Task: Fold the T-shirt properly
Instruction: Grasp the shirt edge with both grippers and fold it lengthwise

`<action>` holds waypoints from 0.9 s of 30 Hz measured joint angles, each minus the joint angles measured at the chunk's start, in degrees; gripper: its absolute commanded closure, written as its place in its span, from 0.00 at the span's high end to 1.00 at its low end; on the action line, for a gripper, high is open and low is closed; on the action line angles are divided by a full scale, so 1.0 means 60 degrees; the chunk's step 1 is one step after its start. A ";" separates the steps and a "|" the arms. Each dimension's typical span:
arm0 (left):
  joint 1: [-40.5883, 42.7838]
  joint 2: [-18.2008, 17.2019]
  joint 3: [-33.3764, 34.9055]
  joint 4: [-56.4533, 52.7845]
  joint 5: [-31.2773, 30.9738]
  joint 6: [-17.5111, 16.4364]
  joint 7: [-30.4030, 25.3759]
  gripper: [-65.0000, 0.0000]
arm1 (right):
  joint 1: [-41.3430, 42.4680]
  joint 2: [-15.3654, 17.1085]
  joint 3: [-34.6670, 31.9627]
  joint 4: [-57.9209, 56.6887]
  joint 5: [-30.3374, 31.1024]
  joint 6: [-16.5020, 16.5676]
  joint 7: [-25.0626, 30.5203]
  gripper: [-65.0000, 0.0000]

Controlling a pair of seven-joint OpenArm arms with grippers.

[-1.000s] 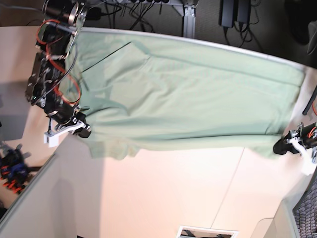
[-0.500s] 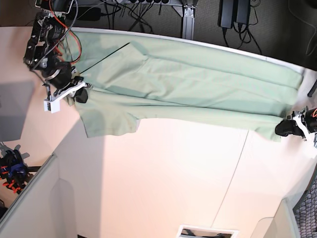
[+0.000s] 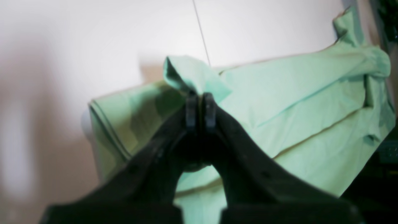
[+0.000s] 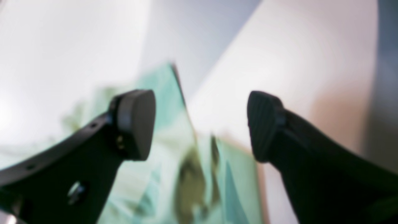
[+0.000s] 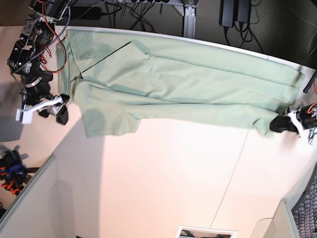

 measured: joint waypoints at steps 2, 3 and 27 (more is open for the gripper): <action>0.0000 0.0000 0.0000 0.0004 -0.0022 -0.0004 -0.0025 0.00 | 0.0528 -0.0055 -0.0106 -0.0707 -0.0113 0.0033 0.0186 0.68; 0.0004 0.0000 0.0000 0.0004 -0.0011 0.0000 -0.0022 0.00 | 0.0805 -0.0073 -0.0226 -0.1184 -0.0222 0.0022 0.0397 0.68; 0.0004 0.0000 0.0004 0.0007 -0.0011 -0.0004 -0.0033 0.00 | 0.2368 -0.1592 -0.2572 -0.4659 -0.1078 -0.0007 0.1435 0.00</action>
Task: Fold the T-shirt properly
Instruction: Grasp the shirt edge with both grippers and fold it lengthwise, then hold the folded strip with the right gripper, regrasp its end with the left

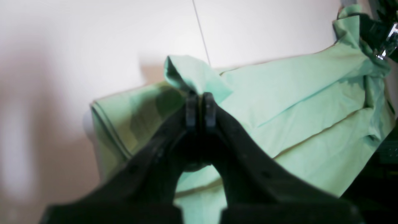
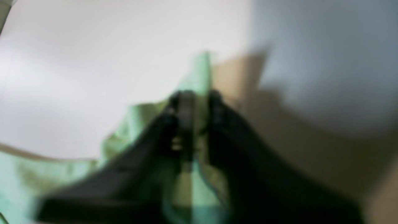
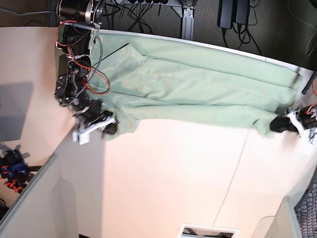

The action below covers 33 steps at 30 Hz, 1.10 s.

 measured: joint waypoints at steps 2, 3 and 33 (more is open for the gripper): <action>0.0000 0.0000 0.0000 0.0000 0.0015 0.0000 0.0004 0.00 | -0.0011 0.0004 -0.0007 0.0007 0.0178 0.0011 -0.0084 0.00; 0.0000 0.0000 0.0000 0.0000 0.0007 0.0000 0.0000 0.00 | -0.0011 0.0007 -0.0007 0.0087 0.0357 0.0011 -0.0342 0.00; 0.1501 -0.1537 0.0004 0.2160 -0.0117 -0.0007 0.0510 0.00 | -0.6827 0.1162 0.2127 1.0083 0.1545 0.0018 -0.3075 0.00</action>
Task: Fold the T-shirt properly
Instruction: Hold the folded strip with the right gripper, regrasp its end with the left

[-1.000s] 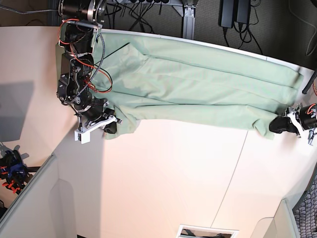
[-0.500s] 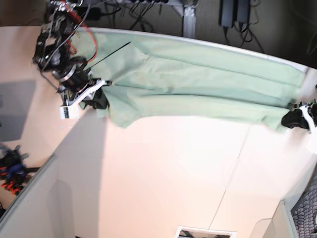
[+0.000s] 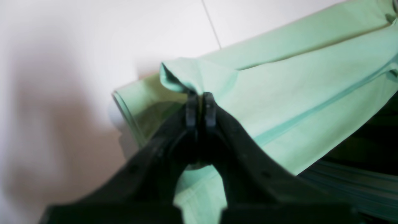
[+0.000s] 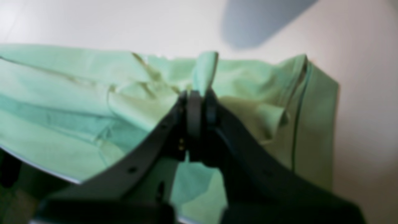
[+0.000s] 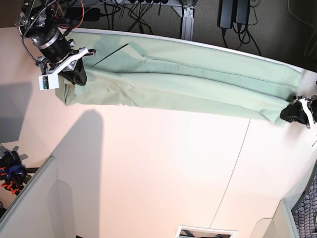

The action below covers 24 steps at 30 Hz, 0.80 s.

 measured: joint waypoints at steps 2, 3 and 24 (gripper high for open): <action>0.0044 0.0007 0.0000 0.0000 0.0000 0.0000 0.0076 0.01 | -0.0124 0.0000 0.0000 0.0000 -0.0171 0.0000 0.0000 0.00; 0.0058 0.0004 0.0000 0.0000 0.0004 0.0000 0.0098 0.11 | -0.0149 0.0000 0.0004 0.0000 -0.0208 0.0000 0.0015 0.12; 0.1457 0.0328 -0.2568 -0.0066 0.1137 0.0648 0.0608 0.42 | 0.0251 -0.1042 0.0015 0.0025 -0.0543 -0.0007 0.0576 0.66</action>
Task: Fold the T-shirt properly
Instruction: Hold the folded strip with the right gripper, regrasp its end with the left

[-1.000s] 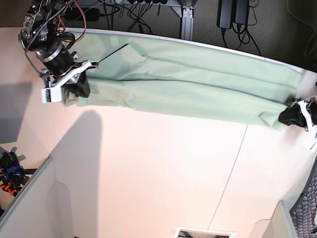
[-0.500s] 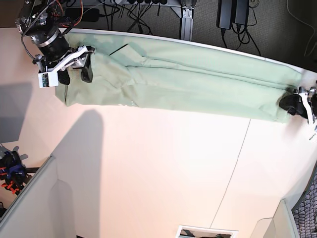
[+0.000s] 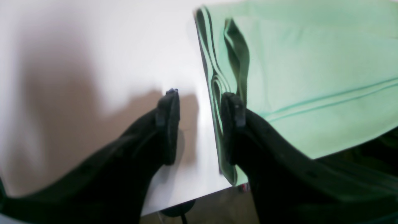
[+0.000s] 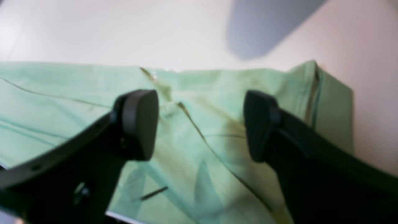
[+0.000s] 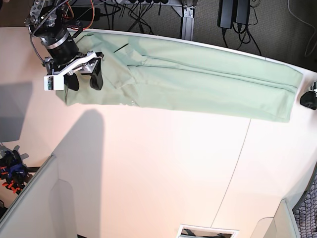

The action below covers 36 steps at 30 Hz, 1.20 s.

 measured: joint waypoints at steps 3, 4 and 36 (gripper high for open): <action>-0.0047 0.0310 0.0000 -0.0204 -0.0029 0.0011 -0.0062 0.49 | -0.0080 -0.0117 0.0000 0.0000 -0.0033 0.0004 -0.0040 0.66; -0.0047 0.0423 0.0000 -0.0317 -0.0073 0.0018 -0.0055 0.49 | -0.0076 -0.0120 0.0000 0.0000 -0.0033 0.0000 -0.0040 0.66; -0.0044 0.0656 -0.0732 -0.0459 -0.1341 -0.0328 0.0474 0.56 | -0.0055 -0.0117 0.0015 0.0000 -0.0036 0.0000 -0.0036 0.66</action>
